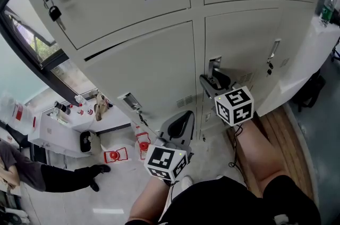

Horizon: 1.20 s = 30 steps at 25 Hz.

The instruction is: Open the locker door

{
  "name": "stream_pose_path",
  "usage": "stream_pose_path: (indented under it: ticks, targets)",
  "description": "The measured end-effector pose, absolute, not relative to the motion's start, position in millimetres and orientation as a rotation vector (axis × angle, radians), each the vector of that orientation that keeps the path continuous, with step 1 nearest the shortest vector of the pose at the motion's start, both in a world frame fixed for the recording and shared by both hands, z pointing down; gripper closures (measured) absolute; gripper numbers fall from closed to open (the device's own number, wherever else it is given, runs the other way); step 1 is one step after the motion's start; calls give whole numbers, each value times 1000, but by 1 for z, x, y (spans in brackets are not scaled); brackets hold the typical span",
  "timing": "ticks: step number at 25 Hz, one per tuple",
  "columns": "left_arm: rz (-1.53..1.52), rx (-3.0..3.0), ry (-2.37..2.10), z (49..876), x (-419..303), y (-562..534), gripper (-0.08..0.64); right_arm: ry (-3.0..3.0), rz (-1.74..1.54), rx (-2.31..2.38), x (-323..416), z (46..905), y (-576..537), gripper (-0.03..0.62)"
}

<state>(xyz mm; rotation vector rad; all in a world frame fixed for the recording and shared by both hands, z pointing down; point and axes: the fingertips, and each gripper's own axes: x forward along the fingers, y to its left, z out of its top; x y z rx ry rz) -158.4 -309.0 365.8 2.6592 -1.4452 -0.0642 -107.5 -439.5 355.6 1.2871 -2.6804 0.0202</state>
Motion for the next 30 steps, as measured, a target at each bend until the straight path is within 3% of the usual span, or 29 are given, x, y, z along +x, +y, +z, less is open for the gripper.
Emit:
stream_pose_path:
  ticks: [6, 10, 30]
  targets:
    - [-61, 2653, -1452, 367, -156, -306, 543, -2665, 30, 1307, -105, 356, -439, 387]
    - [-64, 2651, -1457, 365, -156, -303, 543, -2646, 27, 1345, -99, 356, -437, 437]
    - [-56, 2719, -1351, 360, -128, -289, 543, -2702, 55, 1265, -76, 356, -391, 437]
